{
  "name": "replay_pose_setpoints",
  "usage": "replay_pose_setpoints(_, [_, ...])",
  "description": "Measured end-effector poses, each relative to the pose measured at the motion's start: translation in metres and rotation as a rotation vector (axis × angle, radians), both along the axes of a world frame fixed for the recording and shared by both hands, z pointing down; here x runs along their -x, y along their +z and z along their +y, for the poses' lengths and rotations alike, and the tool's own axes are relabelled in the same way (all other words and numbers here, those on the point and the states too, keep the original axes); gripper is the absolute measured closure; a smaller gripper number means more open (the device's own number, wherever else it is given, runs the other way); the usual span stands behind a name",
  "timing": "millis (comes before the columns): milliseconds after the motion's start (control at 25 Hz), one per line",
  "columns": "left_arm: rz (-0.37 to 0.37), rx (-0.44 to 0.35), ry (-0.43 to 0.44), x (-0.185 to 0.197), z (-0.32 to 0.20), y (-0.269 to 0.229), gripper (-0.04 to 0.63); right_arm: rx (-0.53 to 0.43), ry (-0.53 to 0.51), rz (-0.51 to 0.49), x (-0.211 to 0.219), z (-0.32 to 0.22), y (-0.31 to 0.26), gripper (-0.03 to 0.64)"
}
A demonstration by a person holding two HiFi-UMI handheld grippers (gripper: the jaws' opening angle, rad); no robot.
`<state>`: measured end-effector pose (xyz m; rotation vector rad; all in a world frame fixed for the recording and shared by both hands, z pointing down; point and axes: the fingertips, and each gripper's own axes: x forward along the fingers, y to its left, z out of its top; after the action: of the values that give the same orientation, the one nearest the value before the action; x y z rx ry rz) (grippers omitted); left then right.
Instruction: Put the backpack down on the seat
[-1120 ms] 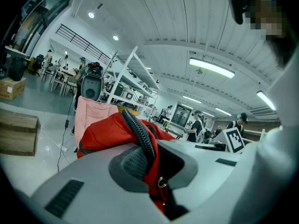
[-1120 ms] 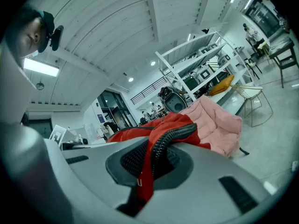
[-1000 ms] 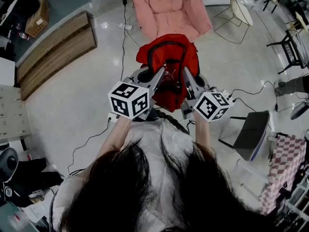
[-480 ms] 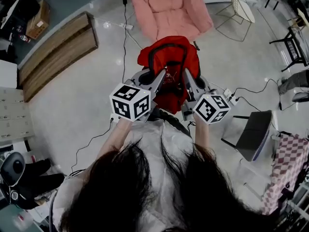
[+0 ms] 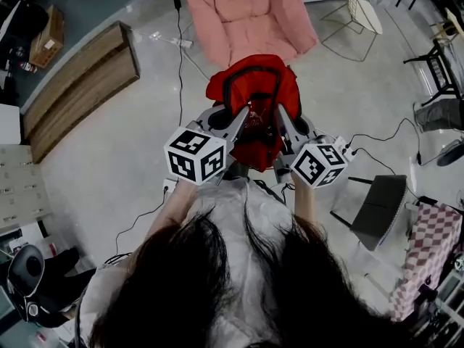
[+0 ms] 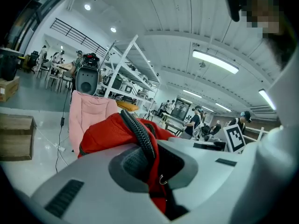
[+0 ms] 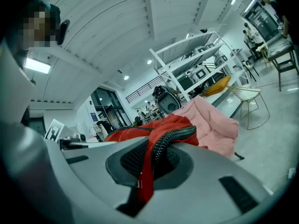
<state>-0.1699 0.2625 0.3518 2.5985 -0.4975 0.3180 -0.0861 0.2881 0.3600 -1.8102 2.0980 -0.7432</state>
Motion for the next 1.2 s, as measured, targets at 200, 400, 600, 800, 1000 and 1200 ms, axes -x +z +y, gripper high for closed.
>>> replay_pose_setpoints(200, [-0.02,0.017,0.027,-0.028,-0.047,0.005,0.552,0.017,0.011,-0.002,-0.027,-0.046,0.004,0.581])
replay_pose_setpoints(400, [-0.009,0.035,0.026,-0.045,-0.096,0.0,0.552,0.024,0.012,0.01,-0.045,-0.095,-0.003,0.58])
replay_pose_setpoints(600, [0.017,0.033,0.019,-0.058,-0.14,-0.007,0.552,0.026,0.018,0.015,-0.059,-0.138,-0.009,0.58])
replay_pose_setpoints(800, [0.034,0.034,0.013,-0.067,-0.174,-0.009,0.552,0.034,0.018,0.001,-0.069,-0.17,-0.009,0.581])
replay_pose_setpoints(1000, [0.013,0.01,0.005,-0.068,-0.201,-0.005,0.552,0.052,0.012,0.005,-0.07,-0.198,-0.005,0.581])
replay_pose_setpoints(1200, [0.015,0.033,-0.001,-0.075,-0.216,-0.001,0.552,0.07,0.004,0.011,-0.076,-0.214,-0.001,0.58])
